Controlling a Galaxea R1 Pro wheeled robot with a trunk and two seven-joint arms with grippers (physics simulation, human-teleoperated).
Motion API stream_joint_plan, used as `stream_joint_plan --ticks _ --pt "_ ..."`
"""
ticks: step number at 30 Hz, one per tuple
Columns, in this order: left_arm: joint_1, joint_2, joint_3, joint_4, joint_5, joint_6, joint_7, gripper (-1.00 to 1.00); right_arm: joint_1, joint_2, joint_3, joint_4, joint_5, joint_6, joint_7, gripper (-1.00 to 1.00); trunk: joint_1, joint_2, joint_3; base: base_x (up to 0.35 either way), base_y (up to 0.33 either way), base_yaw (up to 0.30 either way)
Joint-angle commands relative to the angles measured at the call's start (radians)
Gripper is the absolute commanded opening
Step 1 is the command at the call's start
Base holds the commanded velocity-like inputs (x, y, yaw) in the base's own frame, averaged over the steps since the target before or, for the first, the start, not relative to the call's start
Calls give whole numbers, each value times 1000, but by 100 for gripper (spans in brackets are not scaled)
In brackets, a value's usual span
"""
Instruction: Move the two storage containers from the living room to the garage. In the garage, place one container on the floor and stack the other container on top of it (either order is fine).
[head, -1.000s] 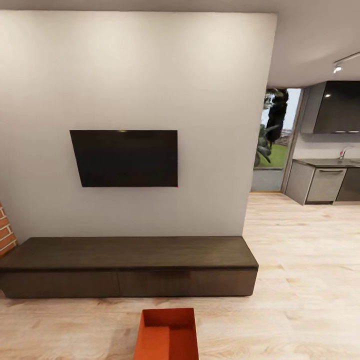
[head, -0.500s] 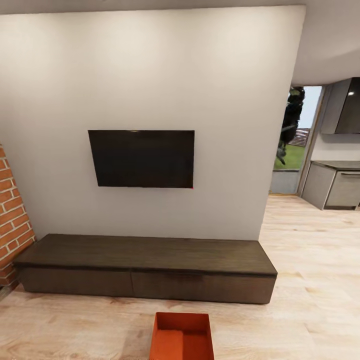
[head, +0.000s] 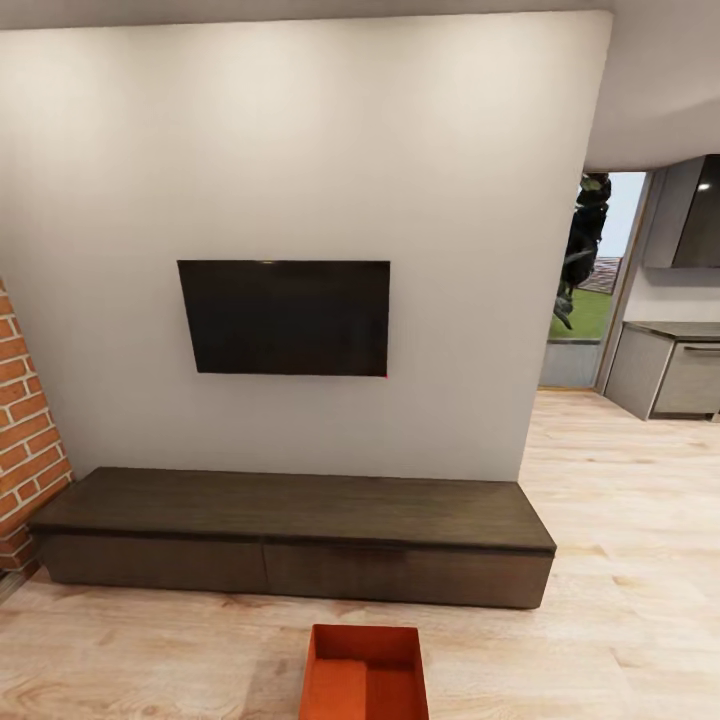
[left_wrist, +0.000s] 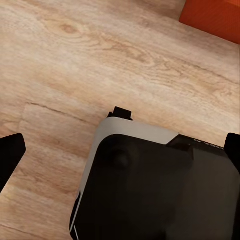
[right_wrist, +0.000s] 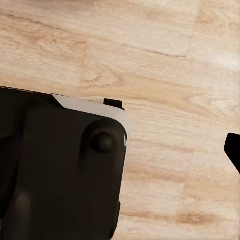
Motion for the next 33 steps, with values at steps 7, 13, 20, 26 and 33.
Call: stream_joint_plan --ticks 7,13,20,26,33 --pt "0 1 2 0 4 -1 2 100 -1 0 -2 3 9 -6 -6 100 0 -1 -1 0 -114 0" --pt "0 1 2 0 4 -1 2 100 -1 6 -4 3 9 -7 -11 100 0 -1 -1 0 -89 0" --pt "0 1 2 0 4 -1 2 100 -1 2 -3 3 9 -6 -10 100 0 -1 -1 0 -3 0" --pt "0 1 3 0 5 -1 2 100 -1 0 -2 3 9 -5 -8 100 0 -1 -1 0 0 0" --pt "0 1 2 0 4 -1 2 100 -1 0 -2 3 9 -6 -8 100 0 -1 -1 95 101 0"
